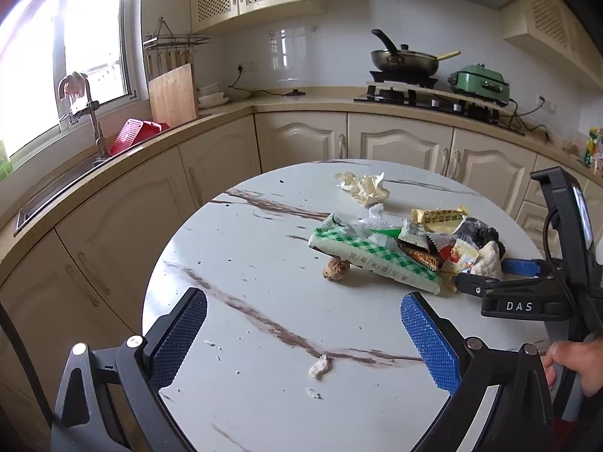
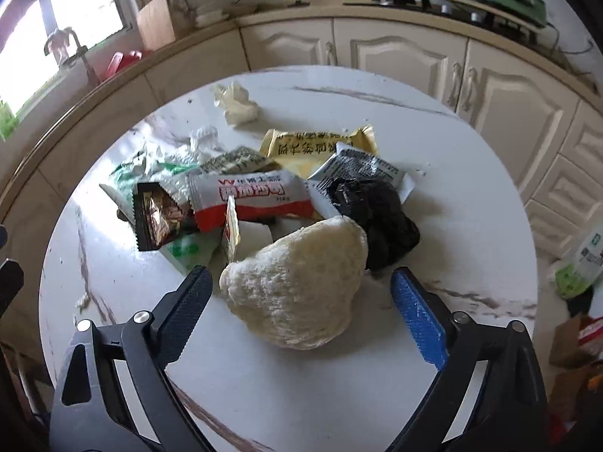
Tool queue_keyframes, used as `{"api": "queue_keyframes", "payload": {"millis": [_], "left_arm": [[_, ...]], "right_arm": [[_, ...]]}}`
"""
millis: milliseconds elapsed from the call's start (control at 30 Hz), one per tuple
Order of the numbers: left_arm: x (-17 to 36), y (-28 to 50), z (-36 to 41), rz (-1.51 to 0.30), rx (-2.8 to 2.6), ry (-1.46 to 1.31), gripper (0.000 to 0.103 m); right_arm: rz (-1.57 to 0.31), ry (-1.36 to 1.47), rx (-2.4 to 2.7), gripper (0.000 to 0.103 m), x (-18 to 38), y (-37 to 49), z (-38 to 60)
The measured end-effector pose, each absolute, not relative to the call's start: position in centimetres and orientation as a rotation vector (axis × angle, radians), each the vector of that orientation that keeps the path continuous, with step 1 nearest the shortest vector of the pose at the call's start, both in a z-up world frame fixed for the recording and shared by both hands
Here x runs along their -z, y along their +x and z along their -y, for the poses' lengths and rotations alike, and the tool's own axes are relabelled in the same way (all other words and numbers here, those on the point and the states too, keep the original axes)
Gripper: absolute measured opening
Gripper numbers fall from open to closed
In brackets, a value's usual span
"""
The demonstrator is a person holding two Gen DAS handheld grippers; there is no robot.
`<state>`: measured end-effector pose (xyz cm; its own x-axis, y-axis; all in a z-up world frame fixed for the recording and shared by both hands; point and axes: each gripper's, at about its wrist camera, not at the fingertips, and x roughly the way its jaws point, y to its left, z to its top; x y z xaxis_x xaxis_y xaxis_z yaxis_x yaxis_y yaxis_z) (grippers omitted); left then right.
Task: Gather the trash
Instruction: 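Grasp the white crumpled lump with the right tool and lift it, then grasp the small white paper piece with the left tool while the right tool holds the lump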
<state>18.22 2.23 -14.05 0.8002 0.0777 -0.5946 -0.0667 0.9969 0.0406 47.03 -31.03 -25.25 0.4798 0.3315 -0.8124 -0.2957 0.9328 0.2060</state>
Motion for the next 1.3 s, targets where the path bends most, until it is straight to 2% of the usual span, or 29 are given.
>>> {"api": "queue_keyframes", "payload": {"millis": [100,133,633,933,1000,1267,1300], "left_arm": [[14.5,18.4,-2.1,-0.643,-0.071,0.012,0.102],[14.5,18.7,-1.9,-0.644,-0.067,0.013,0.102],[15.2,23.9,5.3,-0.7,0.065,0.062,0.102],[17.9,27.8,10.0,-0.778,0.118,0.069,0.1],[18.3,28.8,10.3,-0.791,0.099,0.045,0.09],[19.8,32.0,12.7,-0.806,0.05,0.07,0.088],[20.1,32.2,12.9,-0.804,0.045,0.081,0.083]], "right_arm": [[-0.99,0.033,-0.409,0.068,25.1,47.0,31.1],[-0.99,0.053,-0.431,0.065,25.0,46.8,31.4],[-0.9,0.136,-0.475,0.063,23.5,43.8,35.7],[-0.867,0.203,-0.402,0.063,24.0,43.0,41.2],[-0.866,0.203,-0.395,0.063,24.2,43.0,41.7],[-0.864,0.247,-0.438,0.063,25.4,43.8,43.0],[-0.864,0.249,-0.442,0.063,25.5,43.9,43.0]]}}
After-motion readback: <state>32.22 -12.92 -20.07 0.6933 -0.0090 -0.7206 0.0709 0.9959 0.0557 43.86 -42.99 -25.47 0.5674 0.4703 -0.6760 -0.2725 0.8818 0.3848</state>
